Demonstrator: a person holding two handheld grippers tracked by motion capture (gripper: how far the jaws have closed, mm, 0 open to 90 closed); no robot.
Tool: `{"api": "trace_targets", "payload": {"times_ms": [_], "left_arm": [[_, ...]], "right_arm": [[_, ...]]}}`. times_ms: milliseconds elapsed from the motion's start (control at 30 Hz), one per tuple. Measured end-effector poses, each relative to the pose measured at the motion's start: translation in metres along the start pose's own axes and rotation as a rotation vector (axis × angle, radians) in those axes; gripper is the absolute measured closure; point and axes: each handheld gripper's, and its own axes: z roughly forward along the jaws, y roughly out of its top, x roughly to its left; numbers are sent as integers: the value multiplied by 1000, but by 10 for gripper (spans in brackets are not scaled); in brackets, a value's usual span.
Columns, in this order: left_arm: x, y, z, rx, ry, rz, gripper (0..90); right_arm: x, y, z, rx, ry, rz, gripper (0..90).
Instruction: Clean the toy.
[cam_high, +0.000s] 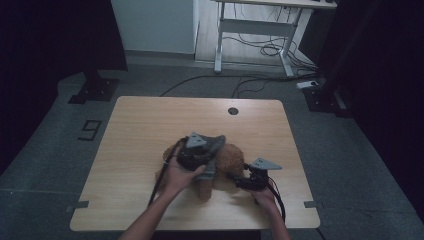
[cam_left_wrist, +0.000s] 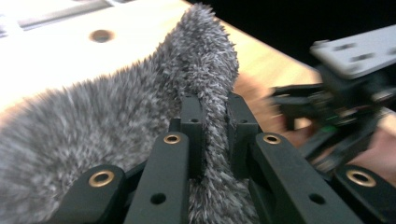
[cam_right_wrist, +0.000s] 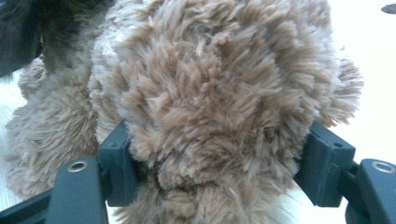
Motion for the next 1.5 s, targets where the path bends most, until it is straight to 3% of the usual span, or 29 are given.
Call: {"api": "trace_targets", "payload": {"times_ms": [167,233,300,467,667,700,800,967,1167,1333,1500], "left_arm": [[-30,6,47,51,-61,16,802],[-31,1,60,78,-62,7,802],[-28,-4,63,73,-70,-11,803],[-21,-6,51,57,-35,8,805],[0,-10,27,45,76,11,803],[7,-13,23,51,104,6,803],[27,-22,8,30,95,-50,802],[46,-28,-22,-6,150,-75,801],[74,-42,-47,-30,194,-142,799],[84,-58,-55,-53,191,-177,798],[90,-62,-64,-59,214,-189,798]], "right_arm": [[0,0,-1,5,4,-6,287],[1,-1,-2,7,7,-15,299],[0,-1,-2,16,7,-14,311],[1,-1,-2,16,6,-6,342],[0,-1,-2,18,-3,7,355],[0,-1,-2,18,-3,9,356],[0,-2,-3,20,-2,6,355],[0,-2,-3,20,-7,8,349],[1,-2,-3,17,-7,6,345],[1,-3,-3,17,-2,-2,341],[1,-3,-4,18,-1,0,340]]}}
